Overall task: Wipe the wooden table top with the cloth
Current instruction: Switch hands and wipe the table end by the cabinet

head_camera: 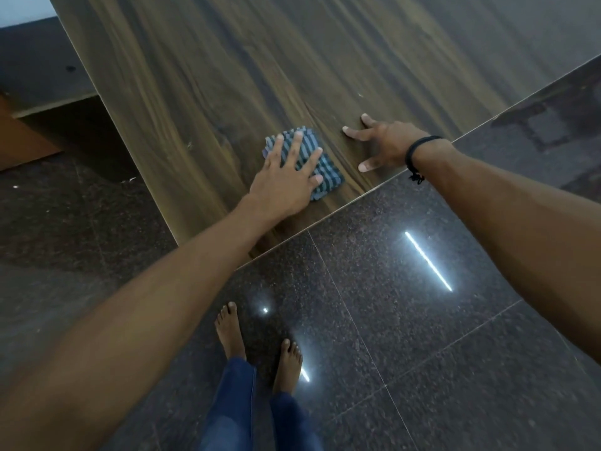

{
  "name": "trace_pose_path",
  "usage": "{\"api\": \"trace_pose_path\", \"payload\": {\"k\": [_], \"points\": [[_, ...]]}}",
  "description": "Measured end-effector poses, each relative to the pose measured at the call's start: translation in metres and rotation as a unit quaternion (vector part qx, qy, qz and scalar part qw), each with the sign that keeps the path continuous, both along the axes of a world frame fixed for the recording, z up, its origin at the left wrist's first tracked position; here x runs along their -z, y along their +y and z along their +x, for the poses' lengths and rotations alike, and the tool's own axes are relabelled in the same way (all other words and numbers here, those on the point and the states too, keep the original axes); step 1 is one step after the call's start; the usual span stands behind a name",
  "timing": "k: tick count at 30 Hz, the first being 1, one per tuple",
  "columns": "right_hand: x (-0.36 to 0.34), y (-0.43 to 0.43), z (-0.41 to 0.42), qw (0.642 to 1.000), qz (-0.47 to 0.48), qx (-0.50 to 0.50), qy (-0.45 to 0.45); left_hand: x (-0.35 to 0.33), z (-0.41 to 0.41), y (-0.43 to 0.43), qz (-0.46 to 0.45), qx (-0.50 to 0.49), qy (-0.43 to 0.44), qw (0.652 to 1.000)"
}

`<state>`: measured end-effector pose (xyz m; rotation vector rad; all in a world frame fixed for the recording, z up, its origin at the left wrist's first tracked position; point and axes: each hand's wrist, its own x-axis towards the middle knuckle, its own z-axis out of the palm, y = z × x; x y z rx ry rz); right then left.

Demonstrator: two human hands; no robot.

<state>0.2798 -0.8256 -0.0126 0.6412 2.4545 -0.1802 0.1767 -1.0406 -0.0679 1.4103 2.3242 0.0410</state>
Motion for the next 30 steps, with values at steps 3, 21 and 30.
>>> {"api": "trace_pose_path", "payload": {"k": [3, 21, 30], "points": [[-0.002, -0.001, 0.003, 1.000, 0.001, 0.000, 0.003, 0.007, 0.030, -0.035, 0.037, 0.100, 0.078, 0.991], [-0.005, -0.001, -0.006, 0.999, -0.005, 0.006, -0.042, 0.017, -0.046, -0.119, 0.031, -0.085, 0.080, 0.993], [-0.018, -0.053, -0.046, 0.977, -0.015, 0.160, 0.143, -0.001, -0.101, 0.006, 0.028, -0.100, -0.008, 0.995]]}}
